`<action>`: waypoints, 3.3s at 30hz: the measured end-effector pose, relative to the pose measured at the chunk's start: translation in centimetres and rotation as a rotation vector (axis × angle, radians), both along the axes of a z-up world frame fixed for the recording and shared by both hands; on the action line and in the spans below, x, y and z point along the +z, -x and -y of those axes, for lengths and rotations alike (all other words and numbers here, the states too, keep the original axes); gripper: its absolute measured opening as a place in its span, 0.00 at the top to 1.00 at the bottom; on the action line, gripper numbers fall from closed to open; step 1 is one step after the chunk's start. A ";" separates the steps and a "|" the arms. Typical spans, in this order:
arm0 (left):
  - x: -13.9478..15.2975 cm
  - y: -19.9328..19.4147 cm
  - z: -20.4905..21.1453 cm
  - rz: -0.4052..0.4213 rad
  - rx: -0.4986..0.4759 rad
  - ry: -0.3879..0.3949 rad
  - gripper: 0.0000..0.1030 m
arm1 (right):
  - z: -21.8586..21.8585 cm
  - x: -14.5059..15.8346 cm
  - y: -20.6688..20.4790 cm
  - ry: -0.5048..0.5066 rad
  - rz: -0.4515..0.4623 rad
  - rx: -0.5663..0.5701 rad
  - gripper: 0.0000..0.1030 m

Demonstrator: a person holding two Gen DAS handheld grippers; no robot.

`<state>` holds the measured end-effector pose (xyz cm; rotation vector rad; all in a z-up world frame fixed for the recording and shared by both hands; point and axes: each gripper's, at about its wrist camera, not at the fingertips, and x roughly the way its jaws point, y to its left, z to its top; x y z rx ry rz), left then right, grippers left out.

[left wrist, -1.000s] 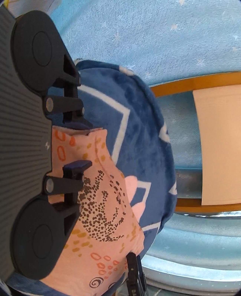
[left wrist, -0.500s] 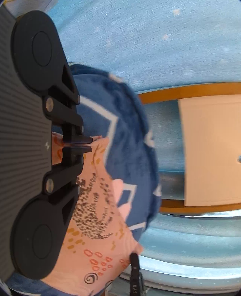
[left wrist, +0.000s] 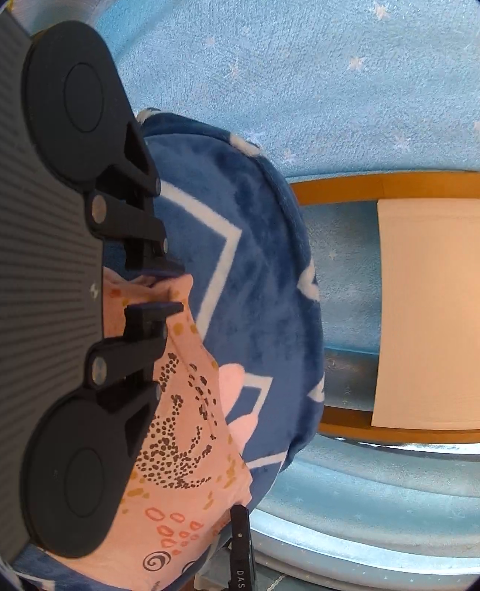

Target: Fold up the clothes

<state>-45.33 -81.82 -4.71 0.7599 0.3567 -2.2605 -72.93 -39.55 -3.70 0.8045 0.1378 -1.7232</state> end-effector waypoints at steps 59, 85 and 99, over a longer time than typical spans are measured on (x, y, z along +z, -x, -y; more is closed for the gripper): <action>0.3 -3.9 -17.4 0.149 -0.019 0.230 0.88 | -11.2 2.9 -13.7 0.008 -0.349 0.277 0.67; -2.1 -8.0 -14.6 -0.114 0.098 0.013 1.00 | -1.2 -2.6 -29.6 -0.154 -1.139 0.790 1.00; -4.3 -2.1 -22.5 0.412 -0.256 0.669 0.72 | -1.4 -0.9 -28.8 -0.109 -1.082 0.777 1.00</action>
